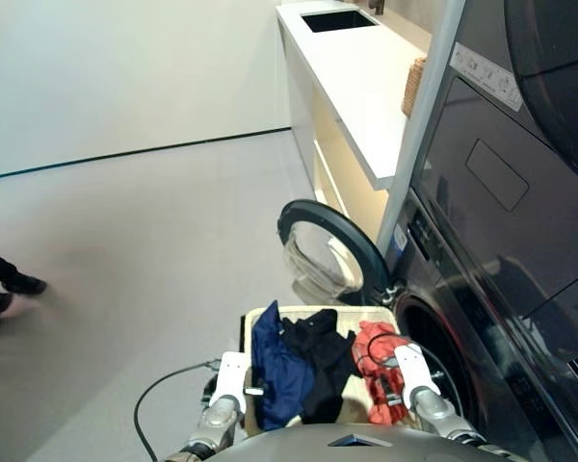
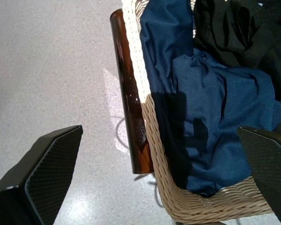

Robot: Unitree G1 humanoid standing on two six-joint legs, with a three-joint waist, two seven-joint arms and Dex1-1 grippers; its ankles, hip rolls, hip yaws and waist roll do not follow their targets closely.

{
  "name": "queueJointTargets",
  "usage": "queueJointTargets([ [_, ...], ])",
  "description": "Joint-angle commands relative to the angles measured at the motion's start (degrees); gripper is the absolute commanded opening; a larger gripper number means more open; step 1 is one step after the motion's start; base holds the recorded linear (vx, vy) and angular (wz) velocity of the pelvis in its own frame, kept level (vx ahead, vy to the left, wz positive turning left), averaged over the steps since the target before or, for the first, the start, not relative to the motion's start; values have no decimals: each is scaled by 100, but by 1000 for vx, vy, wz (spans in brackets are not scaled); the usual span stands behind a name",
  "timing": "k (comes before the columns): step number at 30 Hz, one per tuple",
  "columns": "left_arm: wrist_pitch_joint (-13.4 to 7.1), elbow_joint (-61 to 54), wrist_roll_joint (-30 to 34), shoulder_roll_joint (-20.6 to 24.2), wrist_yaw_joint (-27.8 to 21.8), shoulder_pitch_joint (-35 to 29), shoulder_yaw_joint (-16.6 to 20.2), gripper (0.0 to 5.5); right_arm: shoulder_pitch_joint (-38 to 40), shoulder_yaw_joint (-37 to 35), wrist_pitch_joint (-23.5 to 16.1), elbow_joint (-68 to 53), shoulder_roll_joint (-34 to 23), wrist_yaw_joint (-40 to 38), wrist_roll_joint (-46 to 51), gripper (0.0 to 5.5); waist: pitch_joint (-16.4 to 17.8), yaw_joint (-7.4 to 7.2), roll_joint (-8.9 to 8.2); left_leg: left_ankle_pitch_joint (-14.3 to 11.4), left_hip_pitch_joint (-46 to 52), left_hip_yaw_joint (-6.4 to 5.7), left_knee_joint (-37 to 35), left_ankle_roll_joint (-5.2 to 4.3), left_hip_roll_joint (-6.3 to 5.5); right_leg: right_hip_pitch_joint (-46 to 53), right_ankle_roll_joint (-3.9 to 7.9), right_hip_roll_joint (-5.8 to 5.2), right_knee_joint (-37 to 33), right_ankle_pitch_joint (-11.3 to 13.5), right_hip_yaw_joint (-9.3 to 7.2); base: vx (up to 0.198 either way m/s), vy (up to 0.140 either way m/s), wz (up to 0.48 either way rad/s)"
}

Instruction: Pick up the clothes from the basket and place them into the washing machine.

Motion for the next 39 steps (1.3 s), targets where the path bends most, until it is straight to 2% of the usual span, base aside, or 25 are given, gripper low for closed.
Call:
queueJointTargets([
  [1,-146,223,-63,134,-32,-455,117,550,-536,16,-178,154,321,5,109,550,36,-7,-582,-574,177,145,314,92,-358,70,511,-196,154,-401,262,0,0,0],
  [30,-50,369,-110,82,-57,-438,180,550,-522,29,-151,171,331,22,98,550,35,-34,-576,-576,190,158,293,88,-356,52,507,-193,146,-408,290,0,0,0],
  [39,17,415,638,190,-49,-641,-158,550,-724,209,-107,56,279,65,-54,550,128,-58,-564,-539,73,185,299,83,-354,-89,515,-197,172,-373,295,0,0,0],
])
